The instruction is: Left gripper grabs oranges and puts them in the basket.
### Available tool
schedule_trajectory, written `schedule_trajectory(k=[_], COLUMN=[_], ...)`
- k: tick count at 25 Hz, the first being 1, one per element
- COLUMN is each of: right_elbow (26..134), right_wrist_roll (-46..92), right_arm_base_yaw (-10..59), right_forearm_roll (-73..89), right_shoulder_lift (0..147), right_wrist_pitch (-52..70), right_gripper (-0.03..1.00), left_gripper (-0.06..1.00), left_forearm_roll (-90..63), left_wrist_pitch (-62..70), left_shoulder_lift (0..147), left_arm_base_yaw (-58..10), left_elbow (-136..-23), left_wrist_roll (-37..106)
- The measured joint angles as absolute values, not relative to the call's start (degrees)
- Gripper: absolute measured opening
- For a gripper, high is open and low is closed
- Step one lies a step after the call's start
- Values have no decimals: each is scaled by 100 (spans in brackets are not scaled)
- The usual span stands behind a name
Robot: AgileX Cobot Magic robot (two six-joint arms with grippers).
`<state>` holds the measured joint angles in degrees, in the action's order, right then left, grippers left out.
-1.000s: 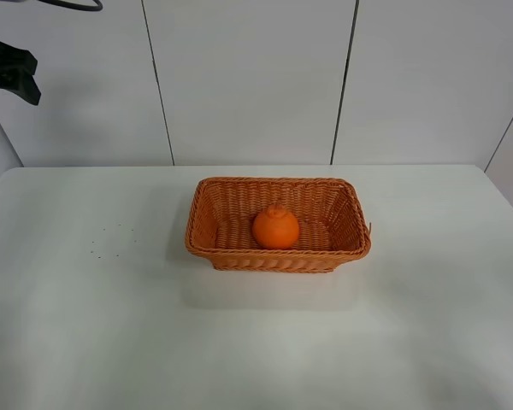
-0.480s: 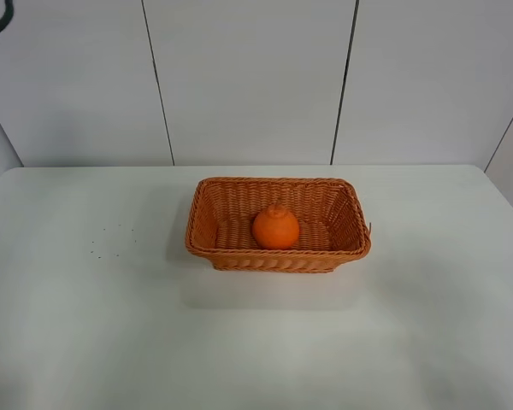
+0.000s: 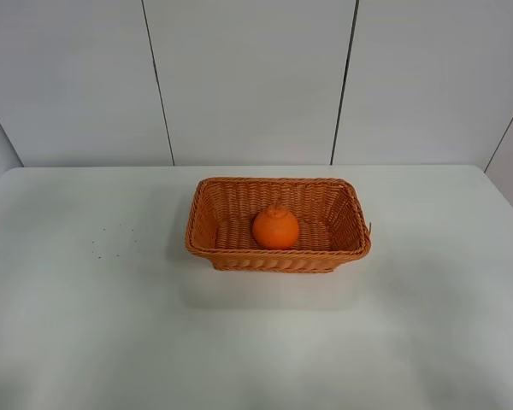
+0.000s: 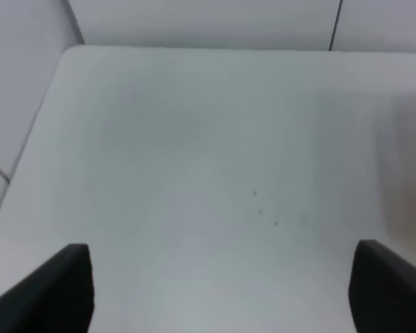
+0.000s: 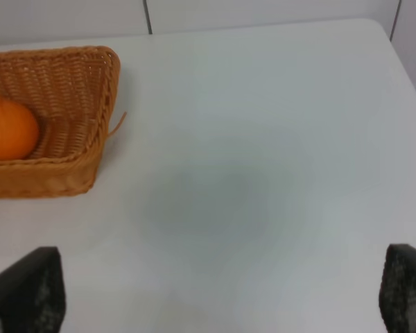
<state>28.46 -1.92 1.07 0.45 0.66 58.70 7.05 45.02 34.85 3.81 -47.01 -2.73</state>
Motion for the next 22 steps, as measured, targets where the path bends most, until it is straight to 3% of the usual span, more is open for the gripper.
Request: schedule_trajectory(k=[11, 22], right_elbow=[2846, 2846], right_wrist_roll=[-192, -192], right_arm_base_yaw=[107, 107], right_forearm_roll=[45, 45], right_shoulder_lift=[66, 66], right_wrist_pitch=[5870, 5870], right_gripper=[69, 69], left_gripper=[85, 85], left_forearm_roll=[705, 726], left_wrist_pitch=[5231, 5788], left_shoulder_lift=[1633, 647], left_arm_base_yaw=[381, 381], left_elbow=[-3640, -3559], left_wrist_roll=[-346, -357])
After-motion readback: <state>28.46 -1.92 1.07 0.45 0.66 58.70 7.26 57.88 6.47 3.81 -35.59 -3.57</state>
